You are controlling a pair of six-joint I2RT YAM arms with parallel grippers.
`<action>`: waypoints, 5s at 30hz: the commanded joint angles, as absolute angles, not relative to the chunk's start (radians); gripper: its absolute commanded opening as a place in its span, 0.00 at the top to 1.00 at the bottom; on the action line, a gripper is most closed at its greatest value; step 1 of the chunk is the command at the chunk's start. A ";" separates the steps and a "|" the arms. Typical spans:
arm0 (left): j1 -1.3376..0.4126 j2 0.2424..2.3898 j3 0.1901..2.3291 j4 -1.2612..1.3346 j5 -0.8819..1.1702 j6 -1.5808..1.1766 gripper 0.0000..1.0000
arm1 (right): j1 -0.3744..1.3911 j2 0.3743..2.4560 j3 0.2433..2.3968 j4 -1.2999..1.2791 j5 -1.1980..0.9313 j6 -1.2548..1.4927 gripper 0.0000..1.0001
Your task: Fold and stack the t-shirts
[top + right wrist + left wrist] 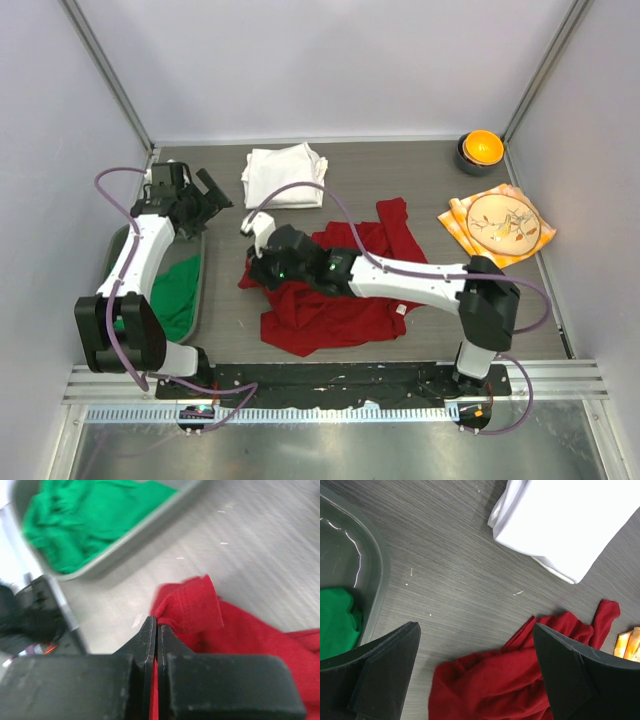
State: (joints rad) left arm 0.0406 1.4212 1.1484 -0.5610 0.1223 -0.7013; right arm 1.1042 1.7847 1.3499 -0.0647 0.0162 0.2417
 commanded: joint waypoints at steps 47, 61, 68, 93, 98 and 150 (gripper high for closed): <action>-0.431 2.084 1.608 -0.764 0.104 -0.660 0.47 | 1.062 1.081 0.947 -0.322 0.601 0.342 0.02; -0.472 2.192 1.710 -0.897 -0.100 -0.597 1.00 | 1.043 1.063 0.931 -0.334 0.661 0.371 0.04; -0.472 2.125 1.686 -0.897 -0.136 -0.595 1.00 | 0.737 1.166 0.956 -0.390 0.695 0.500 0.04; -0.334 1.931 1.562 -0.950 -0.213 -0.548 1.00 | 0.319 1.979 1.430 -0.110 0.217 0.488 0.10; -0.333 1.936 1.554 -0.942 -0.198 -0.546 1.00 | 0.321 2.057 1.494 -0.072 0.057 0.485 0.14; -0.331 1.300 1.514 -0.986 -0.203 -0.538 1.00 | 0.528 1.137 1.376 -0.366 0.388 0.314 0.99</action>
State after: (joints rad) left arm -0.3325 1.4441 1.5669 -0.9962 -0.2329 -0.5591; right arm 0.5049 1.2560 1.3487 -0.2481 0.3428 0.3424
